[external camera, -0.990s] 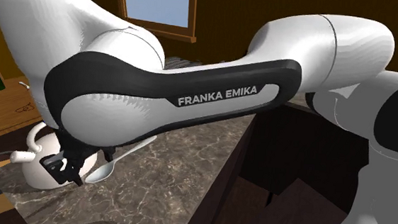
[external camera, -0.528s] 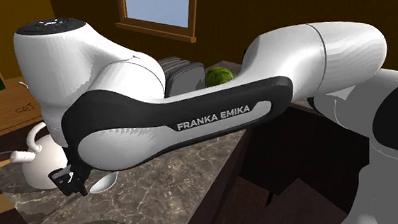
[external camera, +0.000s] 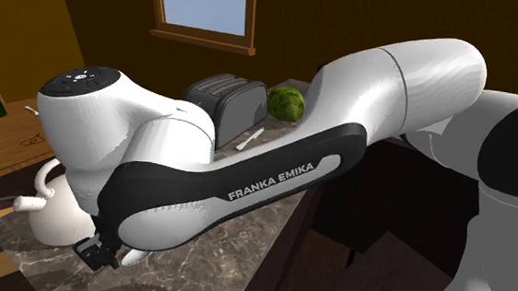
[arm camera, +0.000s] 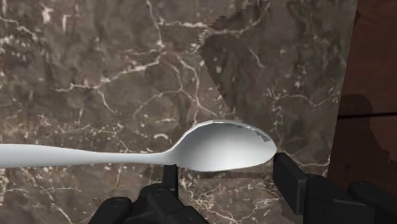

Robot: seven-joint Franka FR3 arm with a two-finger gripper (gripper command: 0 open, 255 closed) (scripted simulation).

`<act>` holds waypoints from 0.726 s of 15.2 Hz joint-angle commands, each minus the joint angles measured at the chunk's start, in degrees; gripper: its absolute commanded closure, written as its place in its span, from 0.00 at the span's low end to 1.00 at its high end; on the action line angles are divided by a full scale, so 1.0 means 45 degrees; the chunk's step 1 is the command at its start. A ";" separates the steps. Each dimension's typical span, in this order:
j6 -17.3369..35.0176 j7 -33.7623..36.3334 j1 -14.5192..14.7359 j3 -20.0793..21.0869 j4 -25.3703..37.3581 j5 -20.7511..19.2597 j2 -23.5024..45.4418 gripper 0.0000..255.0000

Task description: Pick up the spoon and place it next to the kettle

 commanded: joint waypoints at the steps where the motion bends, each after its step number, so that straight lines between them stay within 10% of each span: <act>1: 0.0334 0.0053 -0.0037 -0.0030 -0.0289 -0.0050 0.0048 1.00; 11: 0.1744 0.0429 -0.0032 -0.0215 -0.1294 -0.0415 0.0526 1.00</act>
